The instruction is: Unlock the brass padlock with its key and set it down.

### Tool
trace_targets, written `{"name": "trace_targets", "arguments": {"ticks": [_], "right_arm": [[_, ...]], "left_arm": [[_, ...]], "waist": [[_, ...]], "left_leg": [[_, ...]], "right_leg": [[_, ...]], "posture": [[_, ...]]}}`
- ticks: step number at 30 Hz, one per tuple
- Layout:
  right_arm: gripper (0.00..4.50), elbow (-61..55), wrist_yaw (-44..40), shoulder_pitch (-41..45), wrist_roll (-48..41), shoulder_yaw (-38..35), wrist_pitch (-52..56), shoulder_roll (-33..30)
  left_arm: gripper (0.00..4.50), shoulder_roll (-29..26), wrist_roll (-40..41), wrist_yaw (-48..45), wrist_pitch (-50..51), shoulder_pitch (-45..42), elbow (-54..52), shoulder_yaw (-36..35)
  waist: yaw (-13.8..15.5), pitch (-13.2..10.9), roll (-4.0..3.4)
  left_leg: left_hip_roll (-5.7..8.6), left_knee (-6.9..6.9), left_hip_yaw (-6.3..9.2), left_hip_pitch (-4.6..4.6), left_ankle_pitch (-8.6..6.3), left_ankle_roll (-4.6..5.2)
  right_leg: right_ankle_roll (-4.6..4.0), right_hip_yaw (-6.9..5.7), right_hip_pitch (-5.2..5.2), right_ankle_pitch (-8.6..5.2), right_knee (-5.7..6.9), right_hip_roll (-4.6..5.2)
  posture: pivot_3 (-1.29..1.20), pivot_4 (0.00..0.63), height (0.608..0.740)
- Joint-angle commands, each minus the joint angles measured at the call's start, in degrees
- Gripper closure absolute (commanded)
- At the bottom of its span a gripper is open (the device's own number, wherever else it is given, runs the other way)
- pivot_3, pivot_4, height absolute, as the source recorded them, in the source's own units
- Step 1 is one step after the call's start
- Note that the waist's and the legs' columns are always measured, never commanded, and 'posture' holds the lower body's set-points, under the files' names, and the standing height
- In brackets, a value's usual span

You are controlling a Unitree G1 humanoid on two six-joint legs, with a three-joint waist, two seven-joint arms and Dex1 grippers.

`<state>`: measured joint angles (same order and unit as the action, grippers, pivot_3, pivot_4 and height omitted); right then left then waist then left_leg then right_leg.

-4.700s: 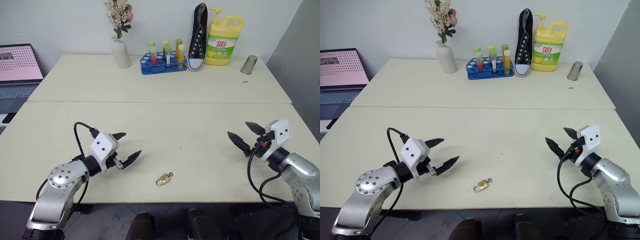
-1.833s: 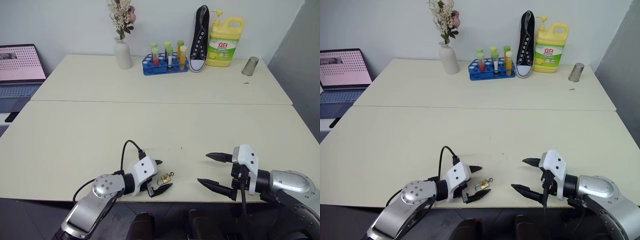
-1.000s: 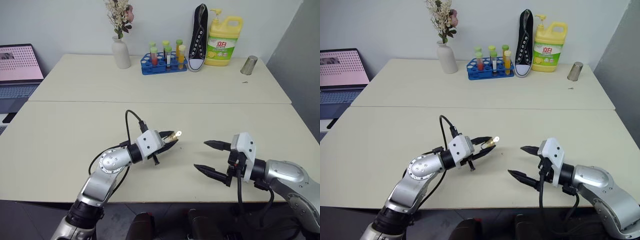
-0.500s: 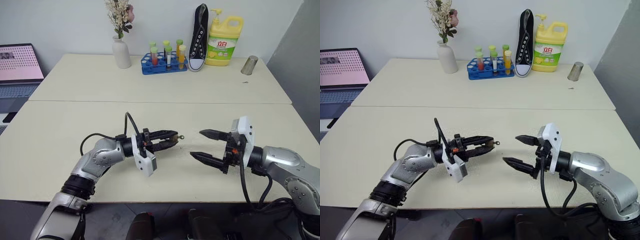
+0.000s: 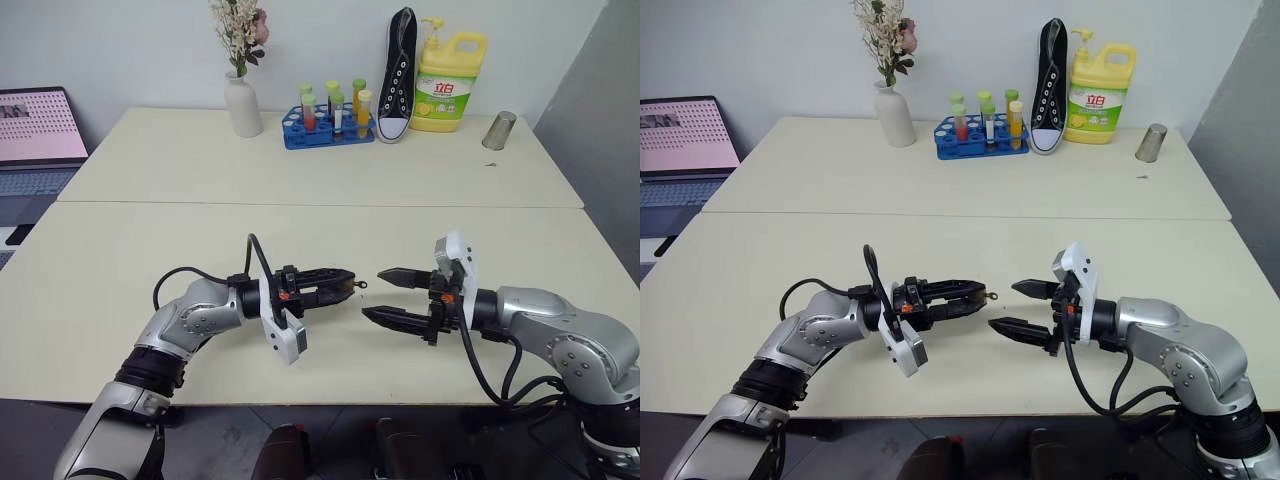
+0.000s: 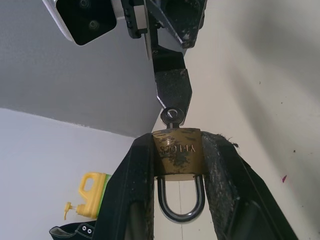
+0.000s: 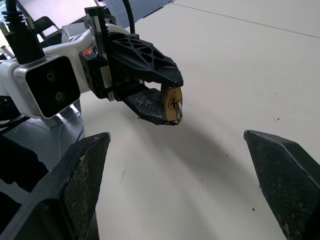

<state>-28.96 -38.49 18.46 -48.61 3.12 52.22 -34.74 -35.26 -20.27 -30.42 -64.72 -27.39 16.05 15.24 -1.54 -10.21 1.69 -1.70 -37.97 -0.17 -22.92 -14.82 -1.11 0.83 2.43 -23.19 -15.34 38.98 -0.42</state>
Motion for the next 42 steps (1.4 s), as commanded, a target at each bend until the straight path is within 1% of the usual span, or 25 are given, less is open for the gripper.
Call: {"name": "trace_targets", "arguments": {"ticks": [1,8,11,18,20,22,31,39,42], "right_arm": [[0.00,-0.62,-0.31,1.07,-0.87,-0.37,0.22,0.59],[0.00,-0.02,-0.65,1.36,-1.12,-0.38,1.23,1.32],[0.57,-0.09,-0.78,1.23,-0.93,-0.20,1.45,1.27],[3.08,-0.35,-0.12,1.37,-0.90,0.39,2.75,1.81],[3.90,-0.44,-0.08,1.43,-0.81,0.64,3.01,1.76],[4.46,-0.52,0.04,1.46,-1.06,0.42,3.25,1.88],[4.50,0.49,-0.11,2.66,-2.74,-0.34,6.34,1.61],[4.50,5.06,4.94,5.79,-15.00,-5.68,18.42,3.09],[4.50,8.43,9.59,7.70,-19.45,-7.84,22.99,4.61]], "left_arm": [[3.53,-0.76,1.08,0.90,-1.00,0.42,-2.24,0.22],[3.53,-1.41,1.42,0.78,-1.22,1.51,-3.33,0.79],[3.53,-1.45,1.06,0.91,-1.09,1.67,-3.39,0.68],[3.53,-1.30,0.66,1.07,-0.96,1.78,-3.44,0.63],[3.53,-1.24,0.66,1.07,-0.94,1.85,-3.48,0.69],[3.53,-1.20,0.64,1.02,-0.86,1.90,-3.66,0.76],[3.53,-0.86,0.18,1.13,-0.71,2.11,-3.95,0.97],[3.53,-0.77,-0.86,1.11,-1.48,2.08,-4.08,1.45],[3.53,-0.73,-1.47,1.37,-1.67,2.05,-4.08,1.68]], "waist": [[0.00,0.00,0.00],[-0.01,0.00,0.00],[-0.01,0.00,0.00],[0.00,0.00,0.00],[-0.01,0.00,0.00],[-0.01,0.00,0.00],[-0.01,0.00,0.00],[-0.02,0.00,0.00],[-0.03,0.00,0.00]], "left_leg": [[0.00,0.00,0.02,-0.01,0.00,0.00],[-0.01,0.00,0.02,0.00,0.00,0.00],[-0.01,0.00,0.01,0.00,0.00,0.00],[-0.01,0.00,0.02,0.00,0.00,0.00],[-0.01,0.00,0.02,0.00,0.00,0.00],[-0.01,0.00,0.02,0.00,0.00,0.00],[-0.01,0.00,0.02,0.00,0.00,0.00],[-0.02,0.00,0.01,-0.01,0.00,0.00],[-0.03,0.01,0.02,-0.01,0.00,0.00]], "right_leg": [[0.00,0.00,0.00,0.00,0.00,0.00],[0.00,-0.01,0.00,0.00,0.00,0.00],[-0.01,-0.01,0.00,0.00,0.00,0.00],[-0.01,-0.01,0.00,0.00,0.01,0.00],[-0.01,-0.02,0.00,0.00,0.01,0.00],[-0.01,-0.02,0.00,0.00,0.01,0.00],[0.00,-0.02,0.00,0.00,0.01,0.00],[-0.03,-0.01,0.00,0.02,0.01,0.02],[-0.03,-0.01,0.00,0.02,0.01,0.02]], "posture": [[0.00,0.150,0.740],[0.00,0.150,0.740],[0.00,0.150,0.740],[0.00,0.150,0.740],[0.00,0.150,0.740],[0.00,0.150,0.740],[0.00,0.150,0.740],[0.00,0.150,0.740],[0.00,0.150,0.740]]}}
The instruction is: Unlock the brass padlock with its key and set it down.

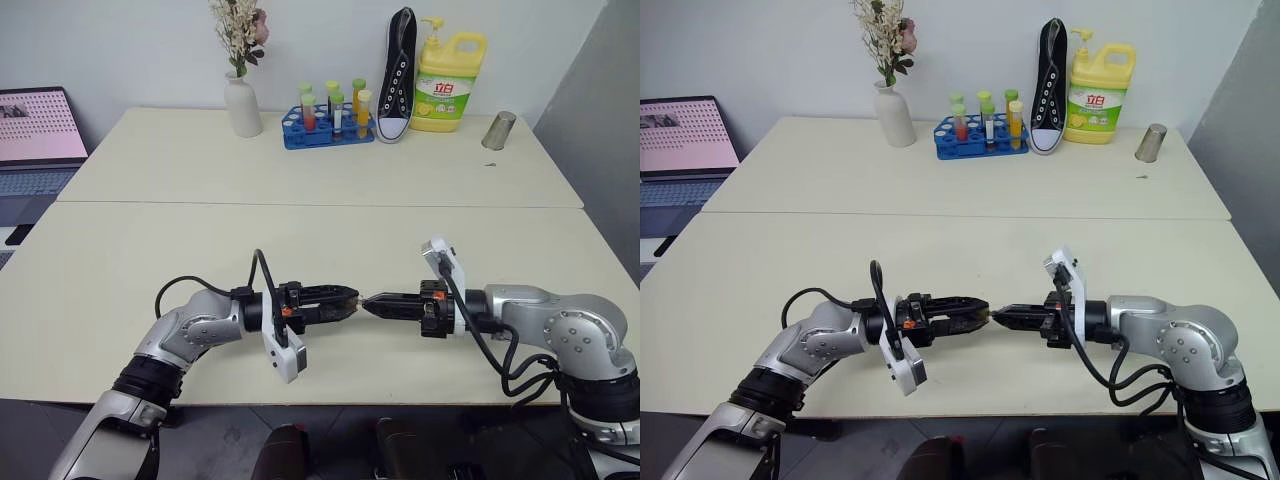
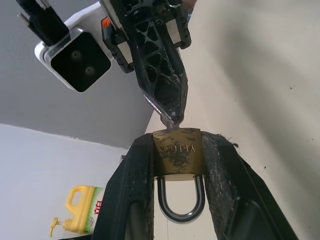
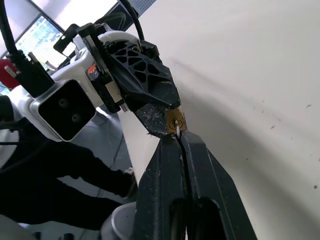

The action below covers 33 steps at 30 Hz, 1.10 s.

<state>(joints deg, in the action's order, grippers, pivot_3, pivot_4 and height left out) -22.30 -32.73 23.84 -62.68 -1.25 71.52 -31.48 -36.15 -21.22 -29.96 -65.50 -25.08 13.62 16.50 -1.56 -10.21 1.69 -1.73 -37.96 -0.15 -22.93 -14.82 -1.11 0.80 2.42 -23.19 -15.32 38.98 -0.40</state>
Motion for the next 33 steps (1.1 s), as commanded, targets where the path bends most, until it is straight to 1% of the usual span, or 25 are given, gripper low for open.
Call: {"name": "trace_targets", "arguments": {"ticks": [1,3,6,8,14,21,27,33], "right_arm": [[4.50,3.70,6.22,3.20,-7.69,-4.58,5.57,2.18],[4.50,6.99,10.54,4.66,-11.95,-6.19,9.03,3.17],[4.50,11.24,16.25,5.71,-20.29,-7.34,12.33,2.95],[4.50,13.00,19.63,6.17,-25.04,-6.67,12.68,2.28],[4.50,15.74,27.64,7.60,-33.42,-3.65,10.53,0.92],[4.50,16.02,32.87,7.47,-40.07,0.23,7.19,-1.66],[4.50,17.01,38.83,7.23,-49.01,4.13,2.33,-4.01],[4.50,15.98,38.90,7.35,-50.32,6.25,1.01,-5.51]], "left_arm": [[3.53,0.24,-0.78,1.05,-0.93,-0.23,-1.80,0.49],[3.53,0.30,-1.47,1.38,-1.15,-0.15,-2.04,0.57],[3.53,0.40,-2.66,2.01,-1.47,0.32,-2.08,0.68],[3.53,0.45,-3.29,2.52,-1.63,0.43,-1.95,0.66],[3.53,0.33,-4.47,3.71,-1.55,0.77,-2.43,0.82],[3.53,0.07,-5.59,4.78,-1.53,1.10,-2.89,0.71],[3.53,-0.27,-6.09,5.38,-2.06,1.11,-2.83,0.94],[3.53,-0.50,-6.62,6.09,-2.22,0.78,-2.42,1.09]], "waist": [[-0.02,0.00,0.00],[-0.04,0.00,0.00],[-0.09,0.00,0.00],[-0.11,0.00,0.00],[-0.15,0.00,0.00],[-0.19,0.00,-0.01],[-0.22,0.00,-0.01],[-0.21,0.00,-0.01]], "left_leg": [[0.00,0.00,-0.01,0.00,0.00,0.00],[0.00,0.00,-0.02,0.00,0.00,0.00],[0.00,0.00,-0.01,-0.02,0.00,0.00],[0.00,0.00,-0.02,-0.03,0.00,0.00],[0.00,0.02,-0.02,-0.04,0.00,0.01],[0.00,0.02,-0.02,-0.06,0.00,0.01],[-0.02,0.02,-0.02,-0.07,0.00,0.01],[-0.03,0.03,-0.03,-0.07,0.00,0.01]], "right_leg": [[0.00,0.01,0.00,0.00,0.00,0.00],[-0.01,0.01,0.00,0.01,0.01,0.00],[-0.01,0.01,0.00,0.01,0.01,0.00],[-0.01,0.02,0.00,0.01,0.00,0.02],[0.00,0.03,-0.02,0.00,0.00,0.02],[0.01,0.03,-0.02,0.00,-0.01,0.02],[0.01,0.03,-0.03,0.00,-0.02,0.02],[0.01,0.03,-0.03,0.00,-0.03,0.02]], "posture": [[0.00,0.150,0.740],[0.00,0.150,0.740],[0.00,0.150,0.740],[0.00,0.150,0.740],[0.00,0.150,0.740],[0.00,0.150,0.740],[0.00,0.150,0.740],[0.00,0.150,0.740]]}}
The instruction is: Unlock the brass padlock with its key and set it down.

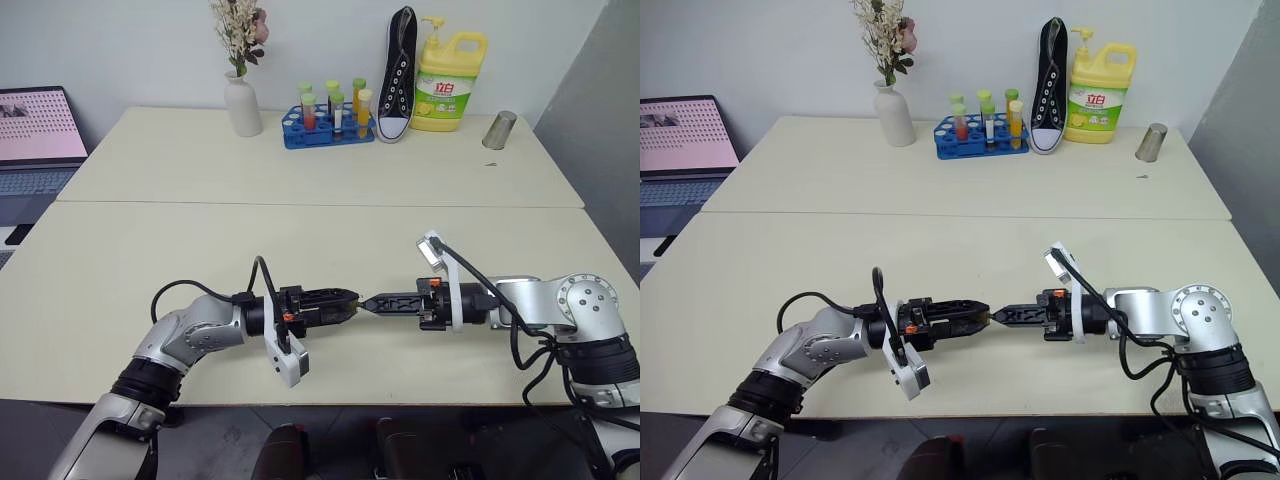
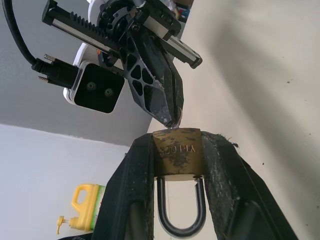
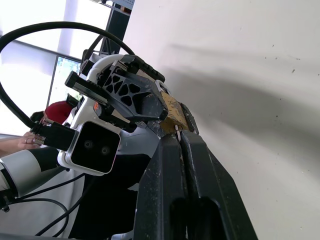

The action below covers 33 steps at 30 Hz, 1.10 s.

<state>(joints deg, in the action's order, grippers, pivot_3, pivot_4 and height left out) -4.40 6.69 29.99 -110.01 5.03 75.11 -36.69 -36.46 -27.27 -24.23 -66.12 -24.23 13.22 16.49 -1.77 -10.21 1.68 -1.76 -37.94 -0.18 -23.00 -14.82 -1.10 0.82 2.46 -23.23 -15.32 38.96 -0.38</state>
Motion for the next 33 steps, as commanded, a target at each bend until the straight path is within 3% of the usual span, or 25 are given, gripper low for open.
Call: {"name": "trace_targets", "arguments": {"ticks": [1,7,10,20,24,33], "right_arm": [[4.50,-2.23,0.12,1.46,-2.99,0.28,-3.22,-0.41],[4.50,-8.62,-3.90,0.53,4.44,0.31,-3.69,-0.27],[3.89,-12.36,-7.70,-0.52,10.22,0.30,-3.80,-0.36],[0.28,-24.45,-31.61,-6.26,42.17,2.40,-15.02,-7.33],[0.24,-25.52,-34.54,-7.76,49.40,3.54,-19.29,-5.55],[0.24,-24.48,-32.81,-7.63,50.03,3.81,-16.60,2.44]], "left_arm": [[3.53,-0.22,-0.58,0.37,-1.60,-0.15,-1.94,1.09],[3.53,-0.29,-0.16,0.48,-0.79,0.03,-1.66,1.04],[3.53,-0.22,0.08,0.58,-0.39,0.17,-1.71,1.06],[3.53,-0.05,1.02,0.49,0.74,0.44,-1.96,1.56],[3.53,0.05,1.14,0.45,0.98,0.15,-1.82,1.61],[3.53,0.13,1.11,0.51,1.26,-0.22,-1.61,1.48]], "waist": [[0.00,0.00,0.00],[0.03,0.00,0.00],[0.05,0.00,0.00],[0.15,0.00,-0.01],[0.07,0.00,-0.01],[0.11,0.00,-0.01]], "left_leg": [[0.00,0.00,0.00,0.00,0.00,0.00],[-0.01,0.00,0.01,0.00,0.00,0.00],[-0.02,0.00,0.02,0.00,0.00,0.00],[-0.01,0.01,0.02,0.00,0.00,0.00],[-0.01,0.01,0.02,0.02,0.00,0.00],[0.01,0.00,0.00,0.02,0.00,0.00]], "right_leg": [[0.00,0.00,0.00,0.00,0.00,0.00],[0.00,-0.01,-0.01,0.00,0.00,0.01],[0.00,-0.01,-0.01,0.00,0.00,0.01],[0.23,-0.04,-0.03,-0.13,-0.02,0.03],[0.24,-0.04,-0.03,-0.14,-0.01,0.01],[0.21,-0.02,-0.02,-0.12,0.00,0.02]], "posture": [[0.00,0.150,0.740],[0.00,0.150,0.740],[0.00,0.150,0.740],[0.00,0.150,0.740],[0.00,0.150,0.740],[0.00,0.150,0.740]]}}
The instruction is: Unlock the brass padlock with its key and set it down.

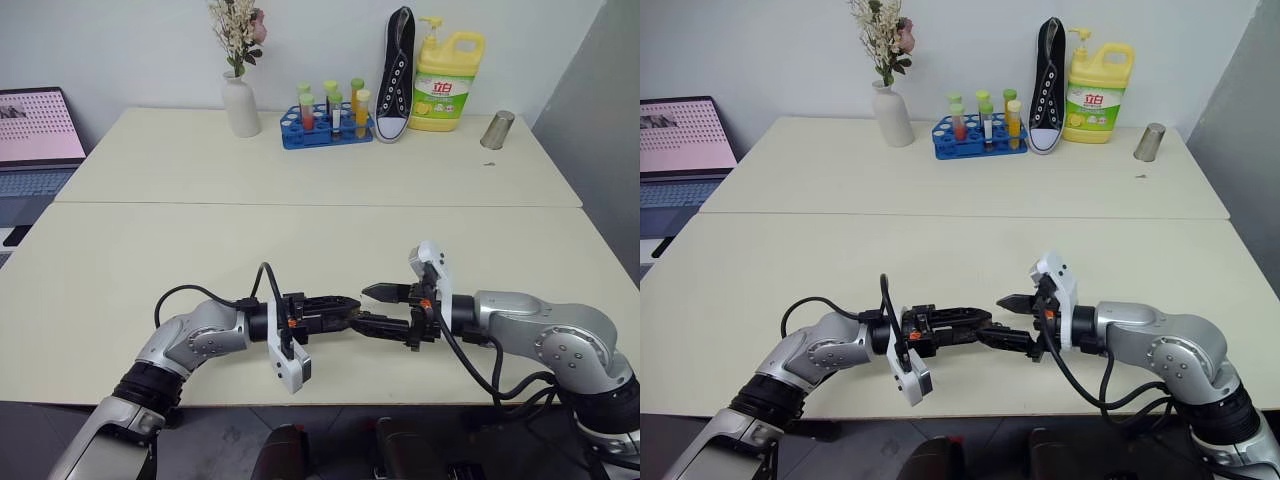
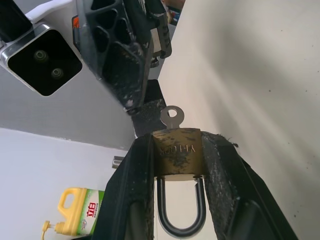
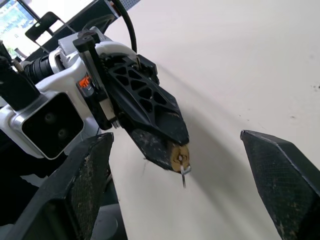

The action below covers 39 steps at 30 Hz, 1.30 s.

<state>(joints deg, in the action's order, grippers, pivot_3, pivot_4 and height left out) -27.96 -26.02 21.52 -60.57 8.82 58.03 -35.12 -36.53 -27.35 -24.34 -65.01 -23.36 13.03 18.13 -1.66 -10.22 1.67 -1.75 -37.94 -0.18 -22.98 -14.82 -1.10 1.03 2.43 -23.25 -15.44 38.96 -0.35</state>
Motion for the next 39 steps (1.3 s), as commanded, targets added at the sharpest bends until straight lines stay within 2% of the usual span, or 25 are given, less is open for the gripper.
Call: {"name": "trace_targets", "arguments": {"ticks": [1,9,12,21,31,36,39], "right_arm": [[0.24,-0.72,-0.06,0.84,0.93,0.12,0.71,1.40],[0.24,0.23,-0.77,0.74,3.40,0.67,1.57,3.42],[0.80,0.32,-1.03,0.75,4.02,0.67,1.70,3.89],[4.23,0.65,-2.31,0.89,5.01,-0.09,2.51,4.51],[4.26,0.56,-4.96,1.05,6.16,-0.46,2.51,4.77],[4.26,0.48,-5.36,1.06,6.76,-0.70,2.14,5.25],[4.31,0.56,-5.45,1.01,7.36,-1.01,1.90,5.25]], "left_arm": [[3.53,0.23,1.19,0.63,0.21,-1.15,-1.40,-0.16],[3.53,0.38,1.16,0.76,0.80,-1.18,-1.47,-0.23],[3.53,0.52,1.11,0.80,0.94,-0.93,-1.73,-0.22],[3.53,0.43,1.08,0.86,0.95,-0.50,-1.74,-0.31],[3.53,0.09,1.93,0.39,1.28,-0.08,-1.28,-0.04],[3.53,-1.26,7.34,-2.62,3.11,1.64,-1.82,1.88],[2.56,-2.62,11.48,-5.50,6.56,3.76,-3.84,2.63]], "waist": [[0.00,0.00,0.00],[0.00,0.00,0.00],[0.00,0.00,0.00],[0.00,0.00,0.00],[0.00,0.00,0.00],[-0.01,0.00,0.00],[-0.04,0.00,0.00]], "left_leg": [[0.00,0.00,0.01,0.00,0.00,0.00],[0.00,0.01,0.02,0.01,0.00,0.00],[0.00,0.01,0.02,0.01,0.00,0.00],[0.00,0.01,0.01,0.01,0.00,0.00],[0.00,0.01,0.02,0.01,0.00,0.00],[-0.01,0.01,0.03,0.01,0.00,0.00],[-0.01,0.01,0.02,0.01,0.00,0.00]], "right_leg": [[0.00,-0.01,0.00,0.00,0.00,0.00],[0.01,-0.02,0.00,-0.01,0.00,0.00],[0.01,-0.02,0.00,0.00,0.00,0.00],[0.00,-0.02,0.00,0.00,0.00,0.00],[0.00,-0.03,0.00,0.00,0.00,0.00],[-0.01,-0.03,0.00,0.01,0.01,0.00],[-0.01,-0.03,0.00,0.00,0.01,0.00]], "posture": [[0.00,0.150,0.740],[0.00,0.150,0.740],[0.00,0.150,0.740],[0.00,0.150,0.740],[0.00,0.150,0.740],[0.00,0.150,0.740],[0.00,0.150,0.740]]}}
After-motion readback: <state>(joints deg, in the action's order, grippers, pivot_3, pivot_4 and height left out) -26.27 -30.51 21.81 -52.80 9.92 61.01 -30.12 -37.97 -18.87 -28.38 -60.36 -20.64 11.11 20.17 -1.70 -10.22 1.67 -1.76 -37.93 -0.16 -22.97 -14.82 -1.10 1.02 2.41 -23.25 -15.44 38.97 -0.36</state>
